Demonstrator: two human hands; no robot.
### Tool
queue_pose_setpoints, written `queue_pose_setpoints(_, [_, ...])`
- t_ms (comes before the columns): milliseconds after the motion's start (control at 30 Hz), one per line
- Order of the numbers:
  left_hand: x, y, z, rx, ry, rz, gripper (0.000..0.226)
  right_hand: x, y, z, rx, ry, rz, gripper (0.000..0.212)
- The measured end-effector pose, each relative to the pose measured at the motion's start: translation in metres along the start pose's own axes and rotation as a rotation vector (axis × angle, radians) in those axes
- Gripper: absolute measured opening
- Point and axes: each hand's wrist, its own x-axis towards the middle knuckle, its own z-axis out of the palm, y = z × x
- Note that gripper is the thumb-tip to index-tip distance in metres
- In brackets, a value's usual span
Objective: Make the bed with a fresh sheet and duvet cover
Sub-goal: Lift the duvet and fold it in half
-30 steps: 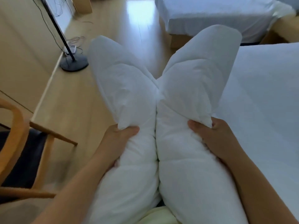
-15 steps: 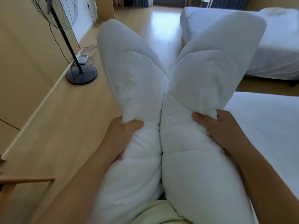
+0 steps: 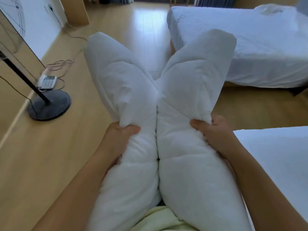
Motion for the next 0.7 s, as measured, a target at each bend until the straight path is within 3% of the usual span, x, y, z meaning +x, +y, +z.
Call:
queue_pose_setpoints(133, [0.085,0.038,0.034,0.011,-0.014,-0.004,0.01,0.095,-0.006,-0.008,0.0,-0.013,-0.018,0.03])
queue_pose_setpoints(367, [0.273,0.144,0.14,0.008,0.05,-0.003,0.007,0.336,-0.049,-0.064,0.033,-0.072,-0.09,0.023])
queue_pose_setpoints(700, [0.532,0.283,0.317,-0.034,-0.044,0.051,0.006,0.641,-0.113,-0.174,0.012,0.07,-0.181,0.024])
